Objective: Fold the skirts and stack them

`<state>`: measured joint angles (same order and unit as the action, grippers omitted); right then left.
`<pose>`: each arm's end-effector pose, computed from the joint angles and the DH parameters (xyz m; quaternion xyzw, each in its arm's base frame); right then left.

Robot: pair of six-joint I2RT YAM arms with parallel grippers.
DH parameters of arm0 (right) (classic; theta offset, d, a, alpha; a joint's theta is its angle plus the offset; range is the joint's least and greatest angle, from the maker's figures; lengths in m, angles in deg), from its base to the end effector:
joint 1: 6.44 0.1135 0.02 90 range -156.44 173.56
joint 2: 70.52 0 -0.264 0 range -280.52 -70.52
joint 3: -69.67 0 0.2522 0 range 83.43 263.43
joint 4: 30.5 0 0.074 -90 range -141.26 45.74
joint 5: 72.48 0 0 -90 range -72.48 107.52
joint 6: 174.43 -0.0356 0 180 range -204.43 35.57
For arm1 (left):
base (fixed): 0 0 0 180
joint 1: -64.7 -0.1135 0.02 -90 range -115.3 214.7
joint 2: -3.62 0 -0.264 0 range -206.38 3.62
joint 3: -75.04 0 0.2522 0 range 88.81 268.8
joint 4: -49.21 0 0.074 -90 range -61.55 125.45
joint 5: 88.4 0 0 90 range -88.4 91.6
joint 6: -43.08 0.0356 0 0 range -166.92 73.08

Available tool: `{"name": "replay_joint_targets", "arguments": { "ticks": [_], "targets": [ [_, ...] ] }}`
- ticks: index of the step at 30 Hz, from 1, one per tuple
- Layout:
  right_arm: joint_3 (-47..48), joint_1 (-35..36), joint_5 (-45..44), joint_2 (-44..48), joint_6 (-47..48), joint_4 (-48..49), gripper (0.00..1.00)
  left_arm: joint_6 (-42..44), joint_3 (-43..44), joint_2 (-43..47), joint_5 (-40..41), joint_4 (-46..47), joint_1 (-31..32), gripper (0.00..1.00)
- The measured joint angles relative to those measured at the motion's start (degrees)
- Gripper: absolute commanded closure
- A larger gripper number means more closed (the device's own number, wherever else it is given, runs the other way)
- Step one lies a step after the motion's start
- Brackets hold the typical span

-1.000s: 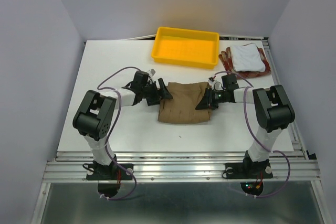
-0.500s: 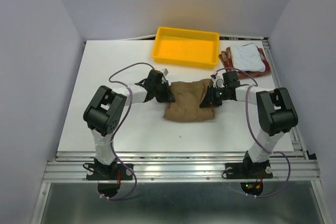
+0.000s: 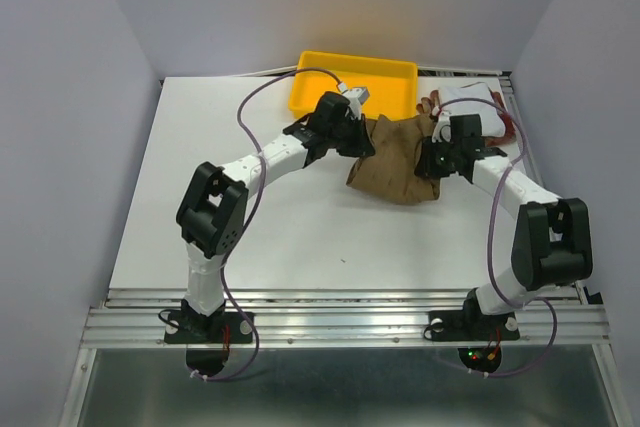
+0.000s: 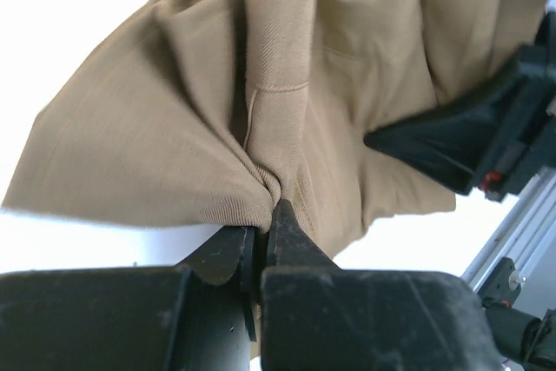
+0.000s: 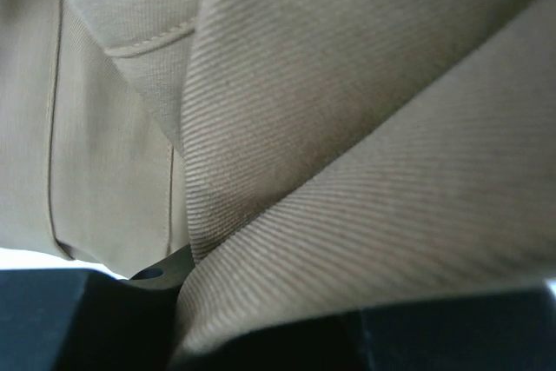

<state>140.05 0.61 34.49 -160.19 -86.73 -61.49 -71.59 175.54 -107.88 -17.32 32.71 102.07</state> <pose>0.3218 0.0503 0.2111 -0.0886 0.9274 0.1657 0.3236 0.3584 -0.2883 0.2613 0.1780 0.8287 -0.3841 0.3661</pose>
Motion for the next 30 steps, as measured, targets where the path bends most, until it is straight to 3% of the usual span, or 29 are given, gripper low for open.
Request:
{"name": "replay_joint_targets", "arguments": {
  "ticks": [8, 14, 25, 30],
  "targets": [
    [8.35, -3.45, -3.58, 1.99, 5.31, -2.01, 0.99, 3.54, 10.84, -3.26, -0.20, -0.61, 2.45, 1.00],
    [15.87, -7.96, -5.31, 0.31, 8.00, -1.29, 0.99, 5.57, 22.73, -10.78, -1.33, 3.04, 3.04, 1.00],
    [25.64, -16.94, -7.02, -10.67, 12.07, 6.51, 0.99, 4.20, 47.08, -34.75, -6.40, 21.49, 3.23, 1.00],
    [25.75, -18.32, -8.96, -14.80, 14.25, 11.78, 0.99, 1.84, 52.09, -44.96, -5.29, 31.43, 3.48, 1.00]
  ]
}}
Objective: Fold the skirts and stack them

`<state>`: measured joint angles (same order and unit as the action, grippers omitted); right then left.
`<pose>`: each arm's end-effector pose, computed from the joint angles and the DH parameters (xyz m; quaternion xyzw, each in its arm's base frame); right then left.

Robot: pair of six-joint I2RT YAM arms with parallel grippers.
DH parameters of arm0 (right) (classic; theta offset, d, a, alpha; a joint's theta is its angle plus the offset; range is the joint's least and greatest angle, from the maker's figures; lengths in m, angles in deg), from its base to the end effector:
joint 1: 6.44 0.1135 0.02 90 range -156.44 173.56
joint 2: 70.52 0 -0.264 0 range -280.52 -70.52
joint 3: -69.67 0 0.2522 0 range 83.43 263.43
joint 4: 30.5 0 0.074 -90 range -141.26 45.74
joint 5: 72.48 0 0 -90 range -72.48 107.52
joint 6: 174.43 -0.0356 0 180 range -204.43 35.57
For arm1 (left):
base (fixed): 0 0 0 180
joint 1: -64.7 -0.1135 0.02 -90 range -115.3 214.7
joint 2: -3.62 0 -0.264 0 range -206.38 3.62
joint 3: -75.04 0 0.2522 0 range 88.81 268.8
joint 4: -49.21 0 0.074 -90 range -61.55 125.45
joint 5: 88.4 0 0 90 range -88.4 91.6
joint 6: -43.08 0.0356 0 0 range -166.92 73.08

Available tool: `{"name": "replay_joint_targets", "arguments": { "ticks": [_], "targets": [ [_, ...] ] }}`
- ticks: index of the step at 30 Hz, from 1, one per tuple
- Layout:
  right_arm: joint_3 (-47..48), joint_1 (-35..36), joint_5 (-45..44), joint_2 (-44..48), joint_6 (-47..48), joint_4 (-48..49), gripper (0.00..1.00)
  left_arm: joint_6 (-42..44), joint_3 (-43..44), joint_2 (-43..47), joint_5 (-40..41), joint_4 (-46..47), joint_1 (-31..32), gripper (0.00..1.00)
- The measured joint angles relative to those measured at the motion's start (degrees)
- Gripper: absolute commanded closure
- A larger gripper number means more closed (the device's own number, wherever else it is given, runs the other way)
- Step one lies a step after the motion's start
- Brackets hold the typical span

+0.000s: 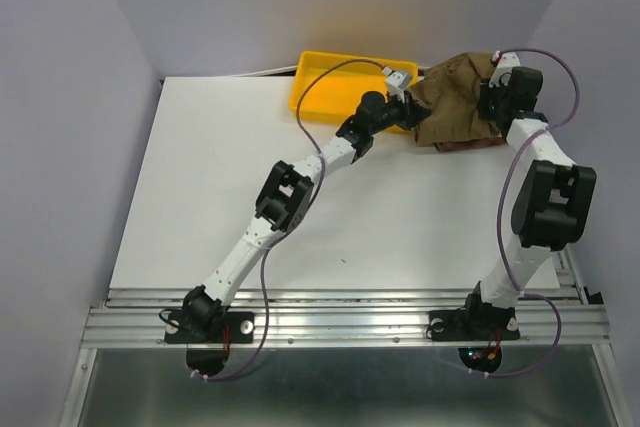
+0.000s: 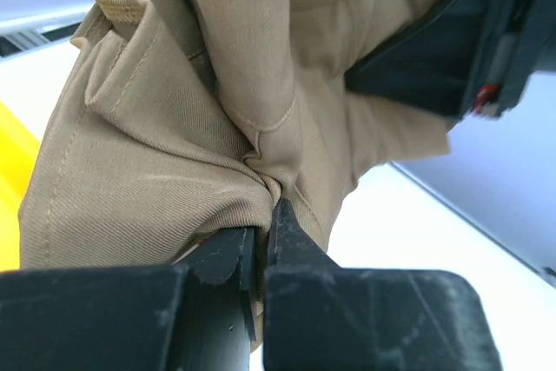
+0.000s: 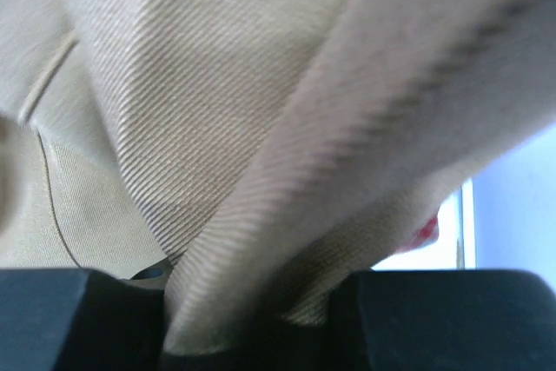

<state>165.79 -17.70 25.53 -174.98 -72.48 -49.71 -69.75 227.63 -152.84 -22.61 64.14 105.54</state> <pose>0.4250 -0.0796 0.2820 -0.0413 0.8528 -0.0455 0.5186 0.4581 -0.4153 0.2223 0.2572 0.5885 -0.5114 0.5709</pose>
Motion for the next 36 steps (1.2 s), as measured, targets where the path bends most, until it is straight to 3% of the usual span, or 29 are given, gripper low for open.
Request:
{"name": "replay_joint_targets", "arguments": {
  "ticks": [8, 9, 10, 13, 17, 18, 21, 23, 24, 25, 27, 28, 32, 36],
  "targets": [
    [0.00, -0.79, -1.55, -5.22, 1.81, 7.19, 0.99, 0.90, 3.72, -7.61, 4.57, 6.56, 0.76, 1.00],
    [0.00, -0.79, -1.73, -5.68, 1.92, 7.63, 0.99, 1.29, 3.72, -7.63, 5.03, 6.86, 0.90, 0.95],
    [0.00, -0.79, -2.05, -6.16, 2.03, 8.11, 0.99, 1.75, 3.82, -7.63, 5.66, 7.50, 1.11, 0.72],
    [0.00, -0.85, -3.08, -6.82, 2.27, 9.66, 0.99, 2.91, 3.85, -7.63, 6.67, 9.05, 1.40, 0.32],
    [0.00, -1.33, -4.50, -7.78, 2.54, 12.24, 0.98, 3.76, 2.43, -7.21, 6.82, 10.19, 1.53, 0.17],
    [0.00, -1.46, -4.79, -8.26, 2.54, 12.72, 0.96, 4.13, 1.36, -6.82, 6.73, 10.36, 1.53, 0.03],
    [0.00, -1.81, -5.46, -9.51, 2.54, 13.73, 0.93, 3.80, -6.95, -2.80, 5.84, 10.36, 1.44, 0.01],
    [0.00, -1.90, -6.12, -10.34, 2.51, 13.75, 0.84, 3.37, -14.25, 1.86, 5.05, 9.90, 1.14, 0.01],
    [0.00, -1.90, -6.73, -10.60, 2.51, 13.86, 0.72, 3.17, -16.74, 3.65, 4.55, 9.70, 1.03, 0.01],
    [0.00, -1.90, -7.10, -10.67, 2.49, 14.03, 0.47, 2.78, -20.17, 6.29, 3.74, 9.46, 0.90, 0.01],
    [0.00, -1.88, -7.96, -10.71, 2.40, 14.19, 0.35, 1.55, -25.11, 11.43, 1.84, 9.11, 0.13, 0.01],
    [0.00, -1.86, -8.87, -10.78, 2.29, 14.86, 0.23, 0.72, -26.97, 13.77, 0.70, 8.98, -0.22, 0.01],
    [0.61, -1.92, -11.58, -11.37, 2.45, 16.46, 0.09, -0.94, -33.86, 23.41, -3.13, 9.46, -2.08, 0.01],
    [4.96, -2.16, -14.71, -13.90, 3.39, 16.70, 0.05, -0.79, -40.02, 32.54, -5.77, 8.48, -4.39, 0.01]
  ]
}}
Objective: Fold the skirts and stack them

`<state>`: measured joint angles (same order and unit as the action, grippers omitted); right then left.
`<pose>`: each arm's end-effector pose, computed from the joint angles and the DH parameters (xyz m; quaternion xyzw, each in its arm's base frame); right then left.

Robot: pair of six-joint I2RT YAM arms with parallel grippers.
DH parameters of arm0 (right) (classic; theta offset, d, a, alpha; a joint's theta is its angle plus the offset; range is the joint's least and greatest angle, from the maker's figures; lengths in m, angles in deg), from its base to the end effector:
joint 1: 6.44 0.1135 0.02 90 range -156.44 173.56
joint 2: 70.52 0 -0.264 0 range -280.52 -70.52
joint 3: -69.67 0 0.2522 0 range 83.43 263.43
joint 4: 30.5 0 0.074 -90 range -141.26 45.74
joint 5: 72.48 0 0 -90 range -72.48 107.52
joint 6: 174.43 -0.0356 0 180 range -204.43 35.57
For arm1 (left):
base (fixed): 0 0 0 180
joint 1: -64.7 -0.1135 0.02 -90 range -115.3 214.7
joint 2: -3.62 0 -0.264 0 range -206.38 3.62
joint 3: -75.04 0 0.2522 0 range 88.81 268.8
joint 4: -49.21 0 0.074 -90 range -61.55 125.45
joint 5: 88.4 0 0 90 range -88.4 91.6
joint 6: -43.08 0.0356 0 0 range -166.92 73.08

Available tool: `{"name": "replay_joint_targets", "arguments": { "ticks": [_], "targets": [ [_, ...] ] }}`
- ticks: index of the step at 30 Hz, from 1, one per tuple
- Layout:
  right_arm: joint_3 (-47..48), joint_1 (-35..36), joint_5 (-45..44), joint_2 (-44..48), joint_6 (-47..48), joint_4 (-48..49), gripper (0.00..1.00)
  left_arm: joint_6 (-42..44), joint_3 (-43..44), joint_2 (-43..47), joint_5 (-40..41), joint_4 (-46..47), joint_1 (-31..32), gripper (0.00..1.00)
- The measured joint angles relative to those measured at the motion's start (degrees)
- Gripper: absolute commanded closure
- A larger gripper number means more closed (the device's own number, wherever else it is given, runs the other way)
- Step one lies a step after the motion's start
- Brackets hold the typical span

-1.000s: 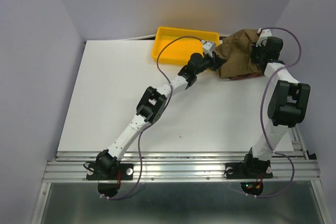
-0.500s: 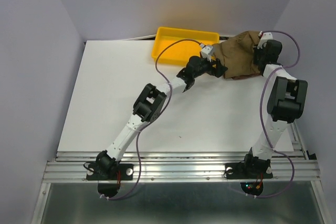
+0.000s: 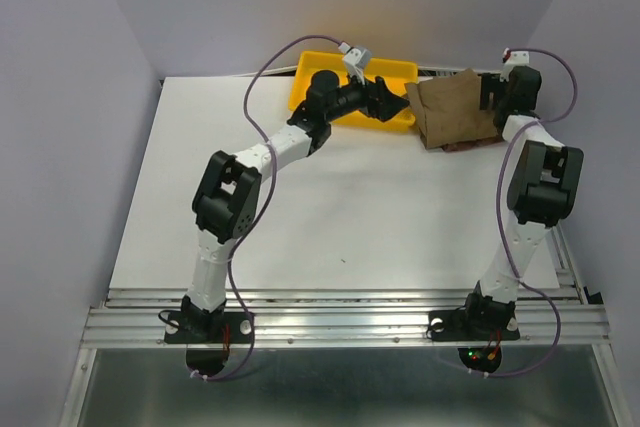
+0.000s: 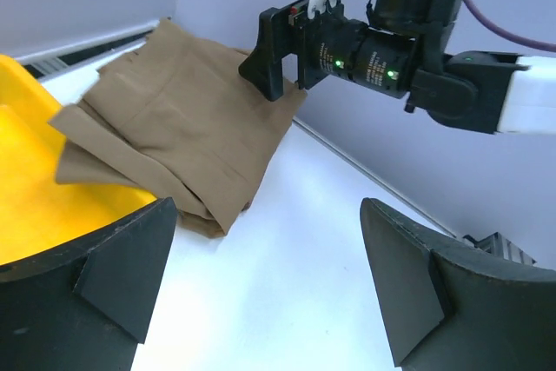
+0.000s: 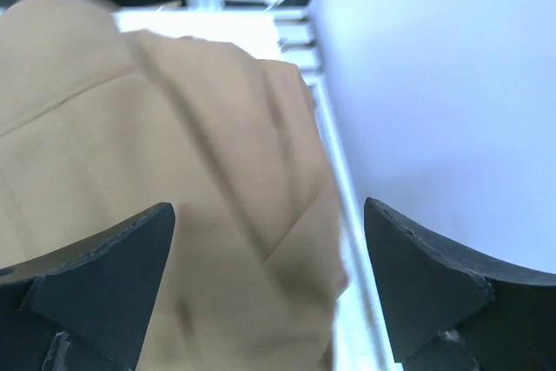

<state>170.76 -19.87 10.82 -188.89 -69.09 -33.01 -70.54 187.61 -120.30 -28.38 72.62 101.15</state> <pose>0.4748 -0.1177 0.2339 0.0200 0.8171 -0.1889 0.5442 0.4054 -0.3215 0.3048 0.2677 0.5812 -0.5167 0.5688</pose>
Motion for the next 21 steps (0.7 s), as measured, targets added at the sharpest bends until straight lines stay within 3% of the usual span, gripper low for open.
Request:
{"name": "replay_joint_targets", "arguments": {
  "ticks": [7, 11, 16, 21],
  "targets": [
    [8.52, -1.81, -4.35, -2.93, 3.72, 0.35, 0.03, 3.93, -3.82, 8.74, -0.83, -9.68, -3.34, 0.01],
    [12.22, -3.10, -1.90, -2.73, 5.05, -1.88, 0.00, 8.07, -3.89, 12.11, -0.61, -19.71, -5.95, 0.01],
    [21.03, -3.74, 11.37, -2.47, 3.93, -20.31, 0.00, 13.31, -3.78, 15.39, 0.52, -32.61, -12.33, 0.01],
    [23.63, -3.54, 23.58, 2.10, 1.70, -35.67, 0.00, 16.76, -3.76, 18.97, 0.90, -41.88, -23.15, 0.01]
  ]
}}
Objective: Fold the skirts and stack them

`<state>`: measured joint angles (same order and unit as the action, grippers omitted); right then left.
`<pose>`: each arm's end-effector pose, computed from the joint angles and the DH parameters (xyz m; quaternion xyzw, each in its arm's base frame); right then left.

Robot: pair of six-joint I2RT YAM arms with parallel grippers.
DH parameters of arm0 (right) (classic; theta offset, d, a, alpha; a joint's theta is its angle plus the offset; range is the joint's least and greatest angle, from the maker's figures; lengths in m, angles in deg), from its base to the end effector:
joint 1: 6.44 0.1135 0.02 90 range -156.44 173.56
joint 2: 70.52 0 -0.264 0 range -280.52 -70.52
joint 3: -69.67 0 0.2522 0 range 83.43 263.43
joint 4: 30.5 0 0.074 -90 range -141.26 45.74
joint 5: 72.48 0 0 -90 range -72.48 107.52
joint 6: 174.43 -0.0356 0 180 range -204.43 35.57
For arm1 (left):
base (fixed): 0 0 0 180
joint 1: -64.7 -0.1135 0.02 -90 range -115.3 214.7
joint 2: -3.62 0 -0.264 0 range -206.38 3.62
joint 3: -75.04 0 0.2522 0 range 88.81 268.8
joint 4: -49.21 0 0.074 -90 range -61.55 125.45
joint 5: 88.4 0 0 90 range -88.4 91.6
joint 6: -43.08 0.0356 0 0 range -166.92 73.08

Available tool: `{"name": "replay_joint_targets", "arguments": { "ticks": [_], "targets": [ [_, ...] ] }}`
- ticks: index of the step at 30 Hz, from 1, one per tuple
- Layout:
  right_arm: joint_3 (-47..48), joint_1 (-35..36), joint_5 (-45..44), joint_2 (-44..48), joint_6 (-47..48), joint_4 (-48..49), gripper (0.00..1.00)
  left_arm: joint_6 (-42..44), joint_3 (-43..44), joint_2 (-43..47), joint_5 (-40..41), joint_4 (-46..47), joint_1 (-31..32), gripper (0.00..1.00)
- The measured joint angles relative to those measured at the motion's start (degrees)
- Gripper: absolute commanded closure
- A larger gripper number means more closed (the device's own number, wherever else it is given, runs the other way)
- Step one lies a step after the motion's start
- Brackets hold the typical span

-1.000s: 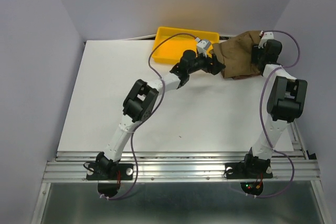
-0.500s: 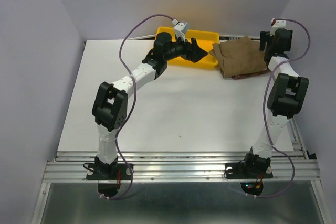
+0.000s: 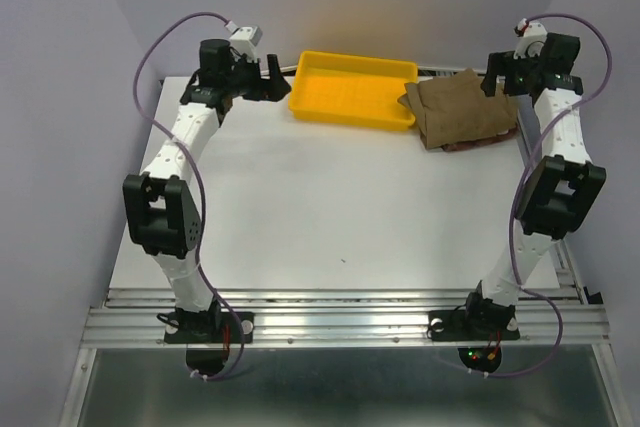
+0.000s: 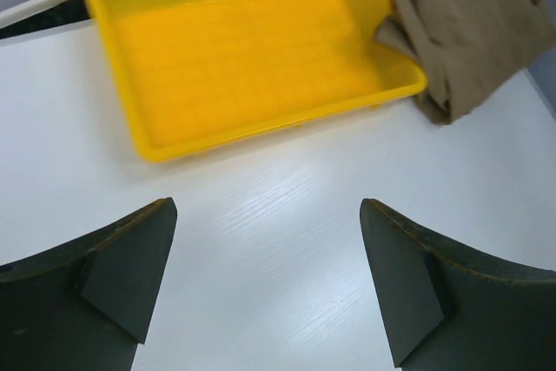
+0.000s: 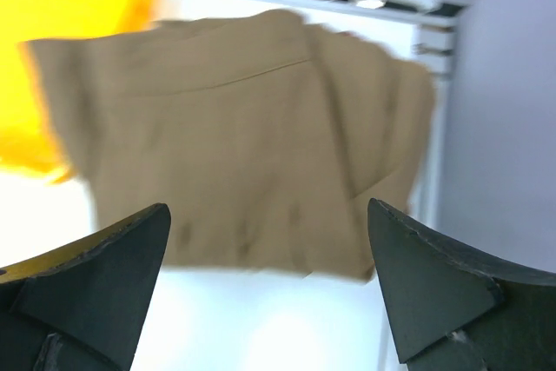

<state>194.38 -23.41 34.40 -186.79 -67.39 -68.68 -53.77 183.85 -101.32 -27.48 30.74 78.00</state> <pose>0.4623 -0.1303 0.3336 -0.0742 0.8555 -0.0238 0.5119 0.4256 -0.1184 0.3591 0.1964 0.7560 -0.2991 0.5481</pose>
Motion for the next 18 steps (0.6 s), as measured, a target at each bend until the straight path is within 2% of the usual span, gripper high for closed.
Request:
{"name": "replay_joint_targets", "arguments": {
  "ticks": [3, 5, 11, 15, 18],
  "targets": [
    [-2.67, 0.42, 6.62, 6.08, -1.99, -6.56, 0.00, 3.98, -0.33, 3.02, 2.47, -5.64, -5.66, 0.01],
    [-8.00, 1.07, 9.14, 11.52, -2.86, -7.96, 0.00, 6.71, -2.97, 6.19, 4.33, -7.21, -6.95, 0.01],
    [-32.00, 7.41, 13.55, 27.47, -6.93, -7.54, 0.00, 13.79, -18.16, 20.57, 7.15, -9.38, -6.14, 0.01],
    [-46.86, 13.40, 13.77, 33.16, -9.46, -6.45, 0.00, 17.31, -28.37, 27.54, 8.55, -9.79, -5.79, 0.01],
    [-53.90, 15.98, 13.84, 35.63, -11.08, -5.84, 0.00, 19.21, -33.79, 29.79, 9.35, -10.01, -5.81, 0.01]
  ]
}}
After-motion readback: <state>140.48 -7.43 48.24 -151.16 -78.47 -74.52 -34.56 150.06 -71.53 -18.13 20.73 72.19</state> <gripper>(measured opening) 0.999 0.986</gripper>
